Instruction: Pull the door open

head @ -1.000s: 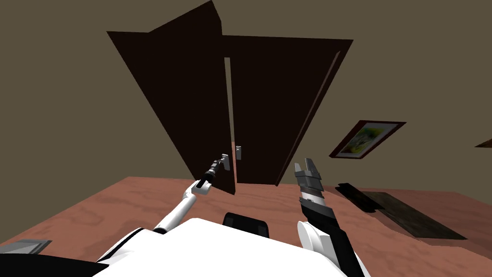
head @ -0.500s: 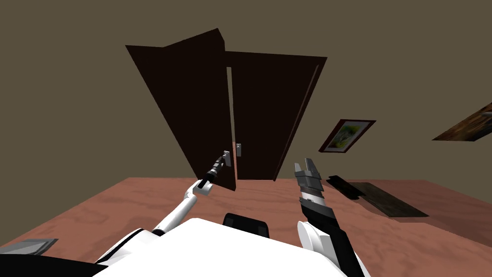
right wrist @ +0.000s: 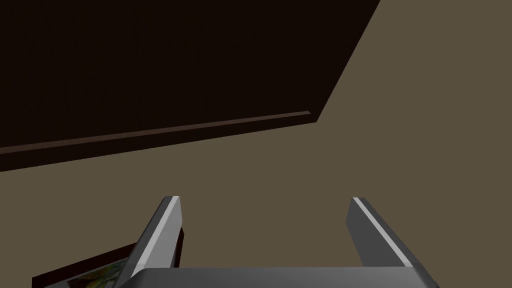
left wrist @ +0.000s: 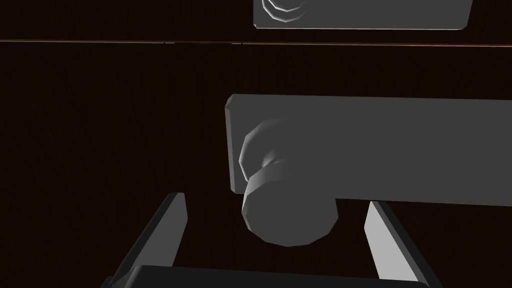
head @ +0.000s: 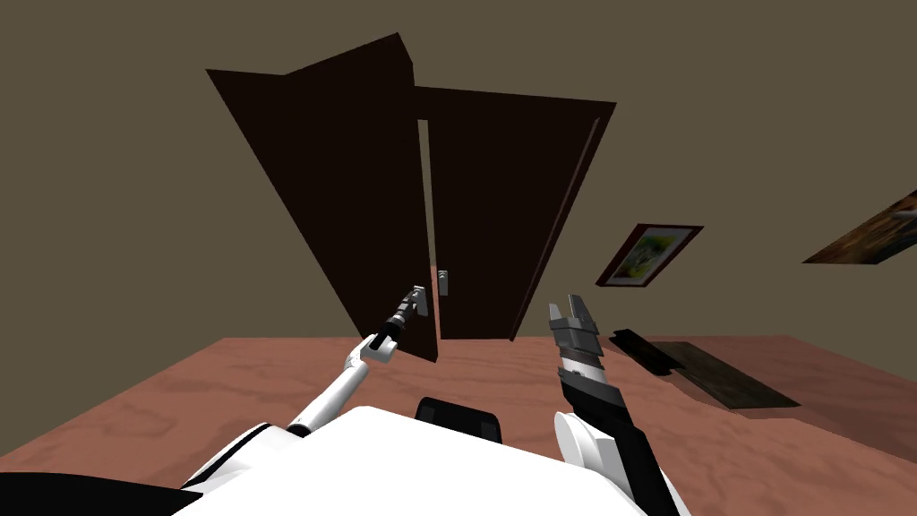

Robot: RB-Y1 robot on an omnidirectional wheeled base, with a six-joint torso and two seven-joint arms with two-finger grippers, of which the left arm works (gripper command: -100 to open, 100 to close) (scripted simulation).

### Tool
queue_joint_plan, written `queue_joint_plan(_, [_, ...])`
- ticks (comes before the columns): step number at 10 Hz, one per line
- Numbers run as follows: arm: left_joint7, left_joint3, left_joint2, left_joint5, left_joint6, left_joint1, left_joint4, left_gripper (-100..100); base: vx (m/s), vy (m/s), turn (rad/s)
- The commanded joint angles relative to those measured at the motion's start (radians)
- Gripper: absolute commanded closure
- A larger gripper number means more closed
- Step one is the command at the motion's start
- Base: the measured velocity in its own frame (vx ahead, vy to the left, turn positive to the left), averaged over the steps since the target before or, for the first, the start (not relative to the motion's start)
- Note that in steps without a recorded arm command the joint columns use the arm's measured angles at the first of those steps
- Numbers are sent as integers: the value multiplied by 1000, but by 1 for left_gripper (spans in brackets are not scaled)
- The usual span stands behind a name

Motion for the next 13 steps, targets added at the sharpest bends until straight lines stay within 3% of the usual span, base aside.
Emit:
queue_joint_plan(1, [-4, 5, -4, 0, -2, -6, 8, -100, 189, 20, -22])
queue_joint_plan(2, [-2, 3, -2, 0, -1, -3, 4, -100, 88, 16, -6])
queue_joint_plan(3, [-2, 3, -2, 0, -1, -3, 4, 100, -6, -2, 9])
queue_joint_plan(8, [-2, 3, -2, 0, -1, -3, 4, 100, -17, -1, 0])
queue_joint_plan(9, [18, -18, 21, 0, -12, 10, -5, 100, -108, 96, -168])
queue_joint_plan(10, [24, -24, 28, 0, -16, 13, -7, 100, -163, 156, -195])
queue_joint_plan(13, [67, -67, 72, 0, -43, 36, -27, 100, -218, 148, -182])
